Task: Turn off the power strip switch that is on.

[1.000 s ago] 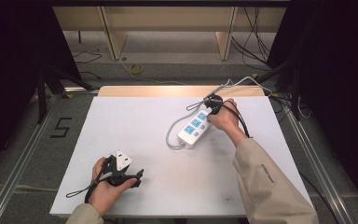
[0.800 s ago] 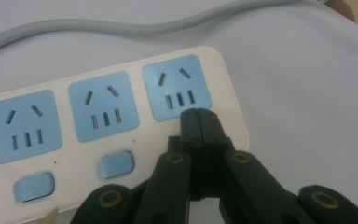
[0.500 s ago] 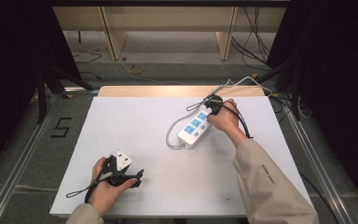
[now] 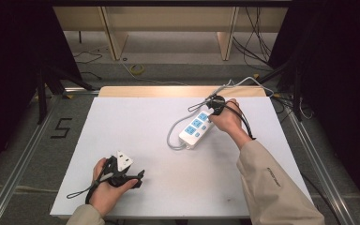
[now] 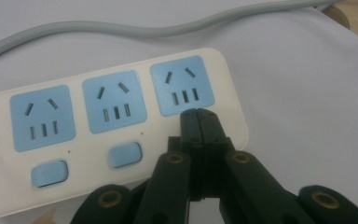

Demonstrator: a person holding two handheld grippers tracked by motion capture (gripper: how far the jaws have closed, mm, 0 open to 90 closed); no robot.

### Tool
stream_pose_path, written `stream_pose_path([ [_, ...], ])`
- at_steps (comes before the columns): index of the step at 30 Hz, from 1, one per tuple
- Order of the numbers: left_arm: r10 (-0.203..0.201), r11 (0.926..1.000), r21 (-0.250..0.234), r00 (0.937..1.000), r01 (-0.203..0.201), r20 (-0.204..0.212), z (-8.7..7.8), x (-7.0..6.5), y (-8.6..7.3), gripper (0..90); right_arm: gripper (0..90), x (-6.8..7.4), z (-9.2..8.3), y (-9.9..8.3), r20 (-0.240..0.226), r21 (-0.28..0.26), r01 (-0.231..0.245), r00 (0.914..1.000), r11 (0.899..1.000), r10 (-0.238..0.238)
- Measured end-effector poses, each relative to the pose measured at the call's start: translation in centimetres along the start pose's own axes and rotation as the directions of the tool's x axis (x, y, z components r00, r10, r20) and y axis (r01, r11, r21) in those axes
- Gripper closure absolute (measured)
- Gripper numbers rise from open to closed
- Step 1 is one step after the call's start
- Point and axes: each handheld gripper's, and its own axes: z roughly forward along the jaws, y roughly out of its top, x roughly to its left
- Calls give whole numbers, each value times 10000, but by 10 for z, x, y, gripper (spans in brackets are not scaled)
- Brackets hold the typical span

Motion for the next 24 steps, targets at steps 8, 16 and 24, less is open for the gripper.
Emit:
stream_pose_path([
  [8, -41, 10000, 32, 10000, 41, 7, 0, -1, -1, 155, 900, 2, -7, -4, -54, -78, 81, 10000, 9999, -81],
  [16, -27, 10000, 53, 10000, 27, 13, 0, -1, -2, 156, 900, 2, -14, -13, -248, -81, 90, 9996, 9999, -92],
  [24, -23, 10000, 76, 10000, 23, 6, 1, -1, -2, 156, 893, 2, -22, -26, -467, -253, 32, 9989, 9997, -43],
])
